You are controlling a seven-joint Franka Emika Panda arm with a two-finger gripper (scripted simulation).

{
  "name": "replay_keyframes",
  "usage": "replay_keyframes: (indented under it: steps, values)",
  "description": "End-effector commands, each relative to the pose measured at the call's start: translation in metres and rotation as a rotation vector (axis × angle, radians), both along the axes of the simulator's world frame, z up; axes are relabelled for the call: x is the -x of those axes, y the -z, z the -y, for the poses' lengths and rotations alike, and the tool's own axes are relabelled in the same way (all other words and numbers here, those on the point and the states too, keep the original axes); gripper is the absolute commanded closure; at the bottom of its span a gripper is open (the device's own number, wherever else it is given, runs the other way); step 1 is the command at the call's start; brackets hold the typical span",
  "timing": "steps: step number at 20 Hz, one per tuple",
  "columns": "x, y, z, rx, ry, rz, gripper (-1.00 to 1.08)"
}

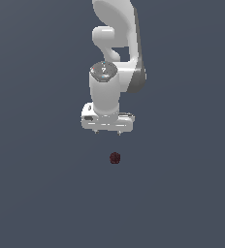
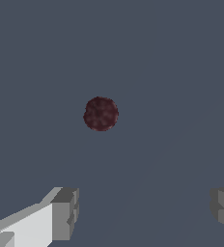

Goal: Pick up the object and move it to a goal position.

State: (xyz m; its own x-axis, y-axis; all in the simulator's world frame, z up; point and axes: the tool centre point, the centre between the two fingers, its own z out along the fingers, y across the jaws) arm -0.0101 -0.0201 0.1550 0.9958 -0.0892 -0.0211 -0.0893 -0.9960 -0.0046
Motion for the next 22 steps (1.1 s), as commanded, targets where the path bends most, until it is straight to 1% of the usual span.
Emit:
replay_keyframes:
  steps: [1,4,10,16,22]
  values:
    - [0.000,0.000,0.000,0.000,0.000,0.000,-0.92]
    - [-0.002,-0.002,-0.002,-0.003,-0.003,0.007,-0.92]
    - [-0.011,-0.010,-0.011,-0.019,-0.020,0.036,-0.92]
    - [-0.013,-0.008,-0.011,-0.018,-0.013,0.034,-0.92]
    - [-0.023,0.006,-0.015,-0.015,0.035,0.031,-0.92]
